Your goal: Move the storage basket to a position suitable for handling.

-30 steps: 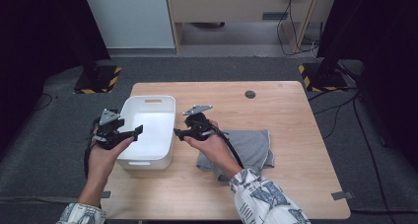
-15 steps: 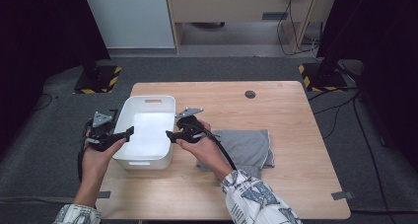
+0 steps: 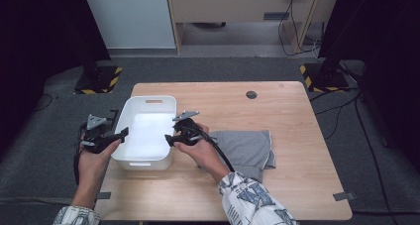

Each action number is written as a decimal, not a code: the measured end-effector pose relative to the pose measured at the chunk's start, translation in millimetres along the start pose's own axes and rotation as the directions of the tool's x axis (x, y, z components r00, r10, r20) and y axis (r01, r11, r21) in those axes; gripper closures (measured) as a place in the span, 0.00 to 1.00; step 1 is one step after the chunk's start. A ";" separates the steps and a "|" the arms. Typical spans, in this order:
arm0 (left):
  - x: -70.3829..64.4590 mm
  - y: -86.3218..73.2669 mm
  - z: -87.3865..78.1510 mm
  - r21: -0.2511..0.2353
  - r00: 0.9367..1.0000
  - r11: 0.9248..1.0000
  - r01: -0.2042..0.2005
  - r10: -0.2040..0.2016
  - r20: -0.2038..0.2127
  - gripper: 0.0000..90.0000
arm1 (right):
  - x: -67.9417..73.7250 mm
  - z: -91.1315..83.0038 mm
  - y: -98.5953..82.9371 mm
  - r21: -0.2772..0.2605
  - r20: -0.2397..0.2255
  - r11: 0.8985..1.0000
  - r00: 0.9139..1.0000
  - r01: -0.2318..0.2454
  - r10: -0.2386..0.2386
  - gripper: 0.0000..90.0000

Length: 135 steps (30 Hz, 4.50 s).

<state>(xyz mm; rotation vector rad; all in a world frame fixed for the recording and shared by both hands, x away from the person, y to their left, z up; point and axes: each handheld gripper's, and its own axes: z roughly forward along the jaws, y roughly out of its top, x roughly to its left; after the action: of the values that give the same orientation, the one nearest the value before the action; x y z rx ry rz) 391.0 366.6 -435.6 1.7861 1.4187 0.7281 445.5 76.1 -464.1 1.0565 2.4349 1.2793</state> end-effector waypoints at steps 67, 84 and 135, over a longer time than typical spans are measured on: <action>-26.2 -28.7 8.9 0.065 0.997 0.997 0.035 -0.040 0.071 0.67 | -16.5 -8.3 -17.6 0.062 0.048 0.998 0.998 0.026 -0.029 0.49; -44.5 -20.5 22.5 0.059 0.996 0.998 0.029 -0.034 0.078 0.67 | -38.4 -15.6 -18.6 0.071 0.071 0.997 0.997 0.004 -0.009 0.50; -72.5 -18.9 28.8 0.057 0.996 0.998 0.026 -0.031 0.085 0.60 | -59.7 -24.0 -25.3 0.081 0.092 0.997 0.996 -0.003 -0.004 0.51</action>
<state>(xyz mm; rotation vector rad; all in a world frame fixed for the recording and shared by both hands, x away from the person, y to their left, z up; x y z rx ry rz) 386.6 292.9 -466.9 1.8138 1.4169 0.5945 464.9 11.3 -478.1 1.1092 2.4360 1.1142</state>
